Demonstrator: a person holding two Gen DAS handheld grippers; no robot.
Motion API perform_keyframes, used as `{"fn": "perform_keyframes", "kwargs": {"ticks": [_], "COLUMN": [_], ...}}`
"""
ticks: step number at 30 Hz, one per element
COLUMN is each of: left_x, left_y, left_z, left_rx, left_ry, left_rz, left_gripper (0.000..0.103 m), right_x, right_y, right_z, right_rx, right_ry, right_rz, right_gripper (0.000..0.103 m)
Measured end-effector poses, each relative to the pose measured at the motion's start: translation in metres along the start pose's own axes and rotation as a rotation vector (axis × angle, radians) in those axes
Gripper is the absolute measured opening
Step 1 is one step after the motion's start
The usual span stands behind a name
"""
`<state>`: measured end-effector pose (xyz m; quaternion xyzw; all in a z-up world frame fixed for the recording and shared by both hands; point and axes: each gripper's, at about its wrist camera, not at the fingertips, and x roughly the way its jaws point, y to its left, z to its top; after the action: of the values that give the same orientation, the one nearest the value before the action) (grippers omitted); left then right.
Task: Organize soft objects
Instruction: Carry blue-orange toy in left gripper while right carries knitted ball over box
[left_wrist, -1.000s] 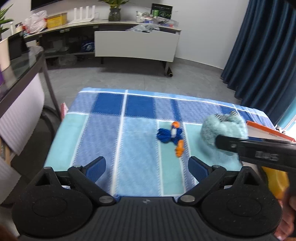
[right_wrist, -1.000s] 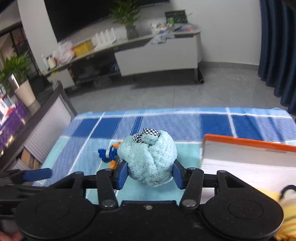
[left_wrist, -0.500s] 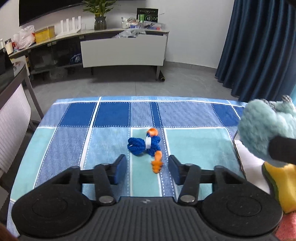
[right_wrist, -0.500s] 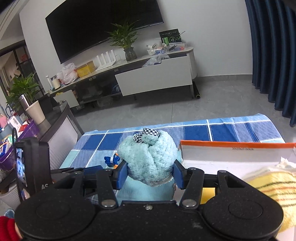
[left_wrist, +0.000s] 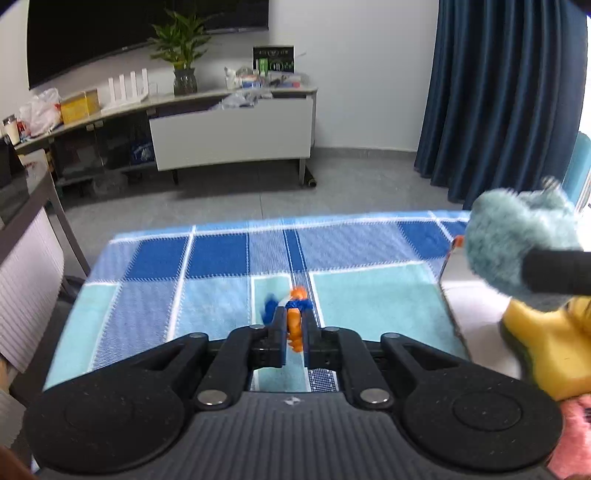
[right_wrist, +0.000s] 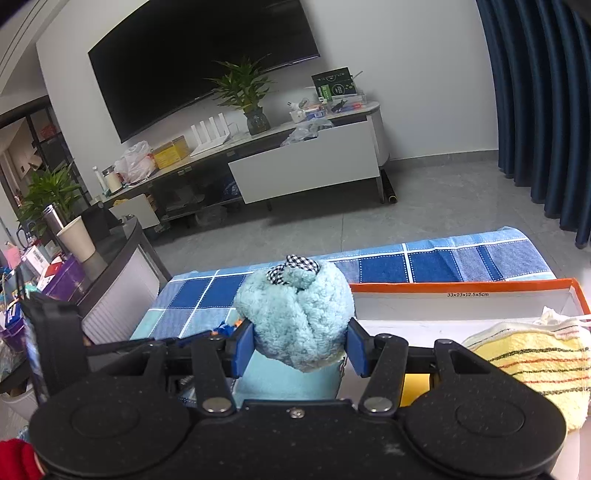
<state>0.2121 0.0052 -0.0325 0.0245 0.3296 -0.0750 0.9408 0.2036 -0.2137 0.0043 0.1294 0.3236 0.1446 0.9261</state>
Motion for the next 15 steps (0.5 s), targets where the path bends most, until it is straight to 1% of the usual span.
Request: {"fn": "perform_keyframes", "kwargs": {"ticks": [3, 6, 11, 15], "left_x": [-0.015, -0.032, -0.062, -0.083], "left_y": [0.003, 0.005, 0.006, 0.003], "left_z": [0.004, 0.005, 0.009, 0.009], "left_rx": [-0.035, -0.048, -0.065, -0.066], "left_ry": [-0.011, -0.029, -0.056, -0.056], "left_rz": [-0.008, -0.001, 0.007, 0.028], "left_gripper": [0.010, 0.010, 0.010, 0.010], "right_x": [-0.006, -0.014, -0.030, -0.044], "right_y": [0.003, 0.008, 0.021, 0.035], "right_z": [-0.001, -0.003, -0.007, -0.014], "right_rx": [-0.003, -0.011, -0.029, -0.050], "right_ry": [0.000, -0.002, -0.006, -0.003], "right_rz": [0.010, 0.019, 0.033, 0.051], "right_gripper": [0.063, 0.063, 0.063, 0.063]}}
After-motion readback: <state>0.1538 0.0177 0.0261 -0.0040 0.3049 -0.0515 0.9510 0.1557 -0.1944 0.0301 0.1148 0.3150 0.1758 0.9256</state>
